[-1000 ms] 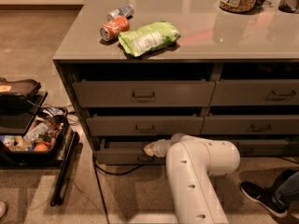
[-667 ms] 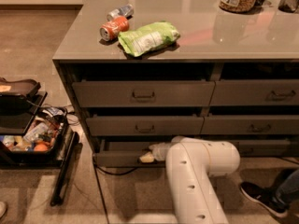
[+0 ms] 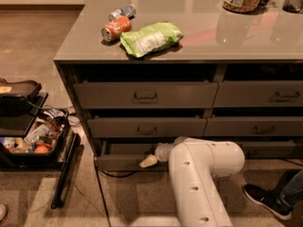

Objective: Open bottom drawer

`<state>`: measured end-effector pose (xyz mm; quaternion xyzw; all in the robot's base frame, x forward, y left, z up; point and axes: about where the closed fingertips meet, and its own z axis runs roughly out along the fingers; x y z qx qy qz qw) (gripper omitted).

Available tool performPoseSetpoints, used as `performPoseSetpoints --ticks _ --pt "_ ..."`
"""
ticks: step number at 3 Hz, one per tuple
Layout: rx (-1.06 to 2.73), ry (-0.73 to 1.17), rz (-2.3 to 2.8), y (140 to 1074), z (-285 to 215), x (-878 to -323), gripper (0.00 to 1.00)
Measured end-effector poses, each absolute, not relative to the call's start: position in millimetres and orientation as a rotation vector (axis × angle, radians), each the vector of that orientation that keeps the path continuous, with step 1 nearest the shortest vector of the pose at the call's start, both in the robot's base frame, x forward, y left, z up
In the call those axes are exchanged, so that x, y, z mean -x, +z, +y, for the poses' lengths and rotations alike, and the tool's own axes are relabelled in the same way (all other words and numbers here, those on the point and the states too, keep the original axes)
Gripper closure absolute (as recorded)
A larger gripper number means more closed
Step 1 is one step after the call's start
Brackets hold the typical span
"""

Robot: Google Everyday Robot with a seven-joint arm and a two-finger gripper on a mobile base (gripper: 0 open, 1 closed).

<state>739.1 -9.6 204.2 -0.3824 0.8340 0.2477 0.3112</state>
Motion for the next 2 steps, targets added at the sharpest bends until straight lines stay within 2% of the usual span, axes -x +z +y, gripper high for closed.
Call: performPoseSetpoints --ticks 2 --pt "0.955 0.728 2.207 192.8 -5.3 -754.7 0.0"
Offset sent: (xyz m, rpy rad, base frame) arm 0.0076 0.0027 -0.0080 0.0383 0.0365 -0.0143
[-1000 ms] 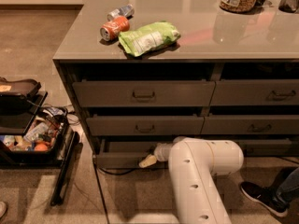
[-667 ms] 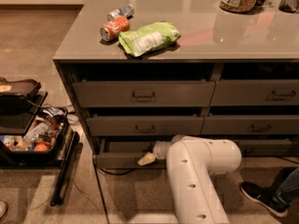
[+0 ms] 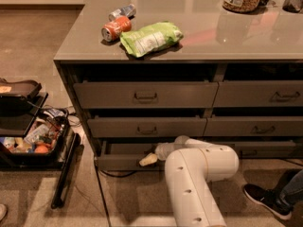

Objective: Open bottom drawer

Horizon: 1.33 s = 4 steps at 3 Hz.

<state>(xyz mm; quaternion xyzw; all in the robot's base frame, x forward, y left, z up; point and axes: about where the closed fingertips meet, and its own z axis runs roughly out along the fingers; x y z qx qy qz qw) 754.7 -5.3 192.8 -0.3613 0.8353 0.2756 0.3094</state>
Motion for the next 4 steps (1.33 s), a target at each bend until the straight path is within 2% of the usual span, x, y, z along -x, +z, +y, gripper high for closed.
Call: performPoseSetpoints --ticks 1,2,4 --pt "0.958 0.727 2.21 189.2 -3.7 -755.6 0.0" --pt "0.958 0.727 2.21 188.9 -3.5 -755.6 0.17" --pt "0.958 0.727 2.21 188.8 -3.5 -755.6 0.64"
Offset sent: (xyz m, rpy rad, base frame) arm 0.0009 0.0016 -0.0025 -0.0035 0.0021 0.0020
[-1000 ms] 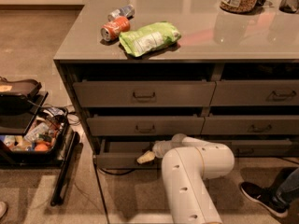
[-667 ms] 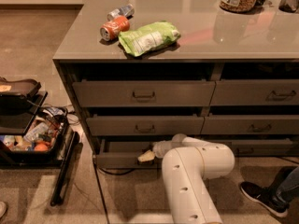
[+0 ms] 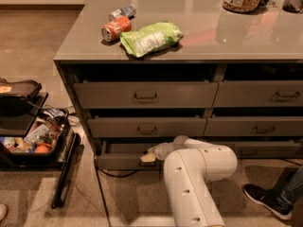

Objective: Open bottom drawer

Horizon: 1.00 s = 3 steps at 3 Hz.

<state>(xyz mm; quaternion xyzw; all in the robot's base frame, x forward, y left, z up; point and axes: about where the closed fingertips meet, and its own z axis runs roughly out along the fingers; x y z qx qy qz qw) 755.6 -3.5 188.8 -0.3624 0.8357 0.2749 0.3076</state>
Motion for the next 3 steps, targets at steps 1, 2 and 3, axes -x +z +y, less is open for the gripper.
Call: performPoseSetpoints --ticks 1,2,3 --pt "0.958 0.727 2.21 188.8 -3.5 -755.6 0.87" --pt "0.958 0.727 2.21 188.8 -3.4 -755.5 1.0" --pt "0.963 0.737 2.214 187.3 -2.4 -752.2 1.0"
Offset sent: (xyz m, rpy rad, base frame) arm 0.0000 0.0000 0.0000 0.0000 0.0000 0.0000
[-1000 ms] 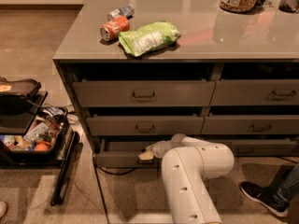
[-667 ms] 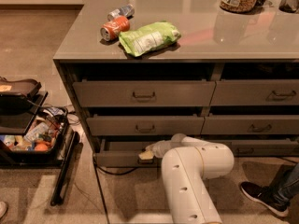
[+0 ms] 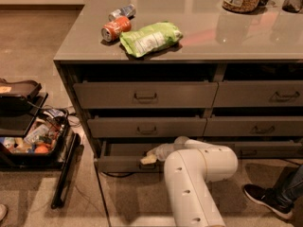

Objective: Open bottom drawer

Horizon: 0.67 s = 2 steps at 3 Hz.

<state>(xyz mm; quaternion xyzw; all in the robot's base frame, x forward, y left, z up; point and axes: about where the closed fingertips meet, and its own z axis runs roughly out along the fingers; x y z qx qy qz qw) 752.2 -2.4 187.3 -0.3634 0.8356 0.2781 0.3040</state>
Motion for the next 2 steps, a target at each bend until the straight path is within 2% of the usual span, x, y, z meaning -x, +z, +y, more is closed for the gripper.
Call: performPoseSetpoints --ticks 2 --pt "0.913 0.803 2.254 173.7 -15.4 -709.5 1.0"
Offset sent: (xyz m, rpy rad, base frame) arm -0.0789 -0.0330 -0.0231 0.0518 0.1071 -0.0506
